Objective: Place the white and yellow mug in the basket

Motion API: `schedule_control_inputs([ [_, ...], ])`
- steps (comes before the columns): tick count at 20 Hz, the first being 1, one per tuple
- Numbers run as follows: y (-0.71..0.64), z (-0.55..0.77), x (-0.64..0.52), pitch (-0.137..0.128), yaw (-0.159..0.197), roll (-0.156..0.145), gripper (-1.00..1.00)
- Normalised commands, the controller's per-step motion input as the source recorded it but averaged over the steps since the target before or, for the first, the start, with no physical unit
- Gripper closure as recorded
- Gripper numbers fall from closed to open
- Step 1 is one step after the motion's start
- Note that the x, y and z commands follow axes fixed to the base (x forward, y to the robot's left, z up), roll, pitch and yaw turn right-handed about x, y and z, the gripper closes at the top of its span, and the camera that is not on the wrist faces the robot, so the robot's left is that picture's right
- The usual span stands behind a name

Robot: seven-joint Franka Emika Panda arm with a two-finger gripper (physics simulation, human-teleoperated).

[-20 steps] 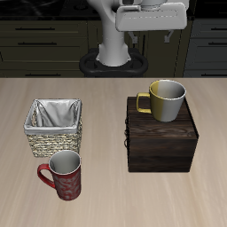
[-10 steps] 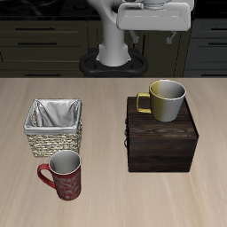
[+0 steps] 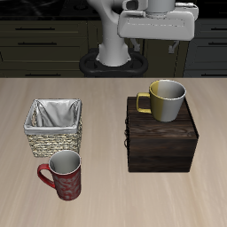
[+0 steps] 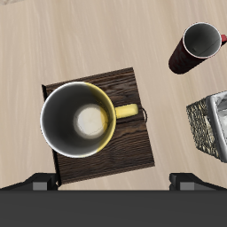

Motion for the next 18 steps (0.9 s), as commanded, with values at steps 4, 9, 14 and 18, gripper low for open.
schedule_control_inputs([
  [4,0.00,-0.04,0.24,0.034,0.007,-0.003,-1.00],
  [9,-0.03,-0.01,0.14,0.011,0.005,-0.030,-1.00],
  [14,-0.03,-0.02,0.08,-0.004,0.001,-0.003,-1.00],
  [18,-0.12,-0.27,0.15,0.031,-0.001,-0.007,-1.00],
])
